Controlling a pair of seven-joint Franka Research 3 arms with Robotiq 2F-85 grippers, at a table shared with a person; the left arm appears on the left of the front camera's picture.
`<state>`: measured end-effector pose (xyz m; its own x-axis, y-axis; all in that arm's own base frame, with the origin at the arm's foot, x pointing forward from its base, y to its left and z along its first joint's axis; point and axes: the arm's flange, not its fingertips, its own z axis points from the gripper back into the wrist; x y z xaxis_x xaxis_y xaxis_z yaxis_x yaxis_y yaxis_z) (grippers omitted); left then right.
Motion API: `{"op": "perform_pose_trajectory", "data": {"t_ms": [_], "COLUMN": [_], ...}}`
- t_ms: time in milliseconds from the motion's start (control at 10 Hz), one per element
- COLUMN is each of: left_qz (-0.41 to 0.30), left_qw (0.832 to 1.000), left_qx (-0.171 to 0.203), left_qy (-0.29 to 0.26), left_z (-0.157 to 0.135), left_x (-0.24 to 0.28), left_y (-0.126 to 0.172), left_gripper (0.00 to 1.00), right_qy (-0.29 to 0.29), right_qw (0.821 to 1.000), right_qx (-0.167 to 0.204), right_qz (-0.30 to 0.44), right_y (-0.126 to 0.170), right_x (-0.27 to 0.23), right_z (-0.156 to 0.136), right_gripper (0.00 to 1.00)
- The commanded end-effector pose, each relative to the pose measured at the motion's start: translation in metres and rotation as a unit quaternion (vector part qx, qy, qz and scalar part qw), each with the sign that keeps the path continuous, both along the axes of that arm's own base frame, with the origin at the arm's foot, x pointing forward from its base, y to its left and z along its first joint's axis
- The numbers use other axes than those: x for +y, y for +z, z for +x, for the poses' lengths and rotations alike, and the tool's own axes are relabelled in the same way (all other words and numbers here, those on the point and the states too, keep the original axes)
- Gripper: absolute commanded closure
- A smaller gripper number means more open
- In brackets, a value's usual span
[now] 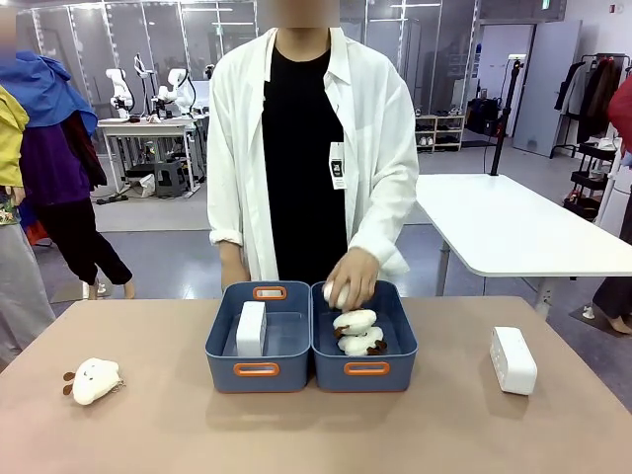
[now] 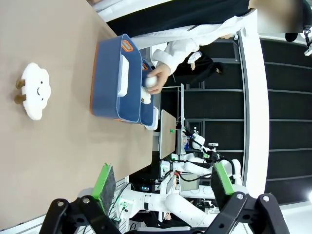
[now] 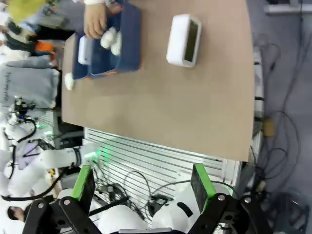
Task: Sort the digital clocks into the basket.
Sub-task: Pick up the Digital clock from the table and place it into the empty Plastic storage basket.
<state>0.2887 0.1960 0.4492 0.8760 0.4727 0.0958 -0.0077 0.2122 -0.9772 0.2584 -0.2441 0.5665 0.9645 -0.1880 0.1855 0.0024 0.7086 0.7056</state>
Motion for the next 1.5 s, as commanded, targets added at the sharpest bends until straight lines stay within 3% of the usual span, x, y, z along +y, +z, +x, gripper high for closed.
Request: {"op": "perform_pose_trajectory", "data": {"t_ms": [0,300,500,900,1000,1200,1400], "left_qz": [-0.004,-0.004,-0.004,-0.004,-0.004,-0.004,-0.004], "left_qw": [1.000,1.000,1.000,1.000,1.000,1.000,1.000], "left_qx": [0.000,0.000,0.000,0.000,0.000,0.000,0.000], "left_qy": [-0.005,-0.005,-0.005,-0.005,-0.005,-0.005,-0.005], "left_z": [-0.005,-0.005,-0.005,-0.005,-0.005,-0.005,-0.005], "left_x": [0.001,0.001,0.001,0.001,0.001,0.001,0.001], "left_y": [0.003,0.003,0.003,0.003,0.003,0.003,0.003], "left_gripper": [0.00,0.00,0.00,0.00,0.00,0.00,0.00], "right_qy": [-0.014,-0.006,-0.002,0.037,0.045,0.031,-0.028], "right_qw": [0.997,0.978,0.971,0.949,0.952,0.951,0.944], "right_qx": [0.010,0.004,0.003,-0.018,-0.015,-0.019,-0.026], "right_qz": [-0.077,-0.208,-0.237,-0.312,-0.302,-0.306,-0.327], "right_y": [-0.020,-0.068,-0.100,-0.149,-0.161,-0.178,-0.193], "right_x": [0.035,0.136,0.176,0.212,0.221,0.235,0.247], "right_z": [0.006,0.057,0.088,0.122,0.133,0.149,0.171], "right_gripper": [0.00,0.00,0.00,0.00,0.00,0.00,0.00]}}
